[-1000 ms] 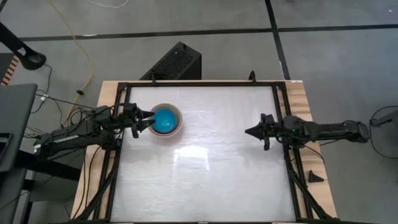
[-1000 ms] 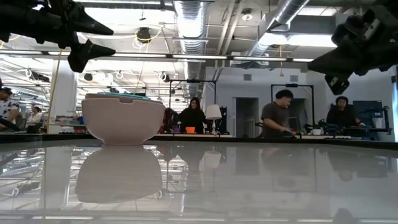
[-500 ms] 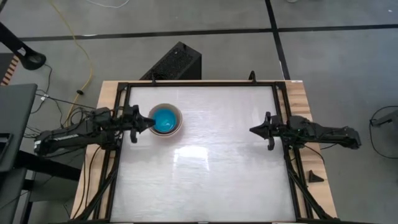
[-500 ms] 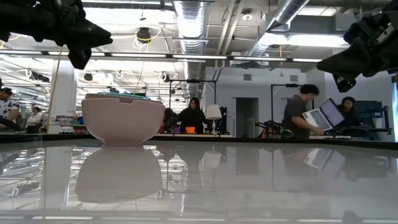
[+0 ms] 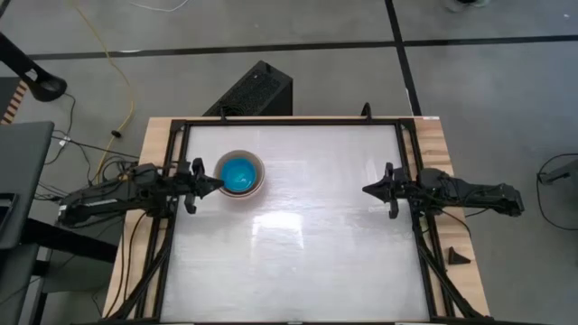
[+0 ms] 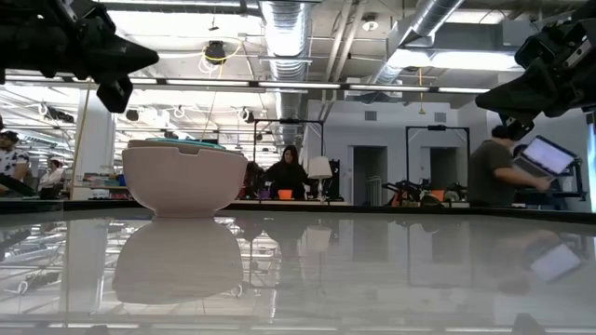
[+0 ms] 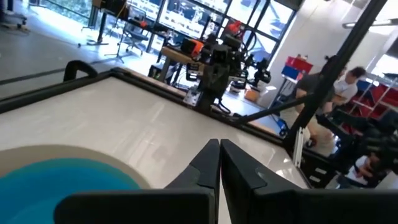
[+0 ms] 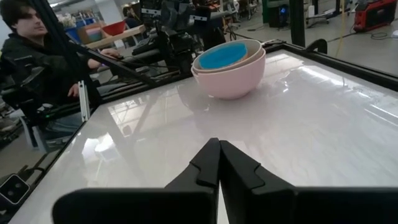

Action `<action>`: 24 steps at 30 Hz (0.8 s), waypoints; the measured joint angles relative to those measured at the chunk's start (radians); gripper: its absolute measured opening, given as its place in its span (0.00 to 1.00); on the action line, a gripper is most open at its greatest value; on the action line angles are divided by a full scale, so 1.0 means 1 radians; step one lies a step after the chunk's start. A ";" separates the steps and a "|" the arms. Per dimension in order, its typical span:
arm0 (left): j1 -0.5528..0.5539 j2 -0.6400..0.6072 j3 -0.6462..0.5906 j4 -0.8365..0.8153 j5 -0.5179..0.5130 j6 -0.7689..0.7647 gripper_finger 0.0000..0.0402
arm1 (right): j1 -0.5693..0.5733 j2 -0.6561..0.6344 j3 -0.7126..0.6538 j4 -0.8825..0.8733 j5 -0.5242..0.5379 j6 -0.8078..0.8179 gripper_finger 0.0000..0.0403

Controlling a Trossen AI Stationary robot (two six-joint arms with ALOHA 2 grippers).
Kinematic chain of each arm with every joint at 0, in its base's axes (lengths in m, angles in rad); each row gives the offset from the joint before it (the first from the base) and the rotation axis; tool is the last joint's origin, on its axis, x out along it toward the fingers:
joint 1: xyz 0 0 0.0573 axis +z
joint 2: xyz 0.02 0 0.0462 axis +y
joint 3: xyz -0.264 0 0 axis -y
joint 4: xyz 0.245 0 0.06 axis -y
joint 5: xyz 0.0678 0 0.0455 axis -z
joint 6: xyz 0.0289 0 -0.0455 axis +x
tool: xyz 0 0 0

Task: Nest bowls inside each other
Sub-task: Return to Home Position

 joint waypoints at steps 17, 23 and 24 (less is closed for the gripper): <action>0.000 -0.112 0.000 -0.137 0.004 0.070 0.00 | -0.001 0.000 0.000 0.002 0.003 0.001 0.10; 0.000 -0.111 -0.001 -0.130 0.022 0.071 0.00 | -0.001 0.000 0.000 0.002 0.004 0.002 0.10; 0.000 -0.111 -0.001 -0.123 0.027 0.067 0.00 | -0.001 0.000 0.000 0.002 0.004 0.002 0.10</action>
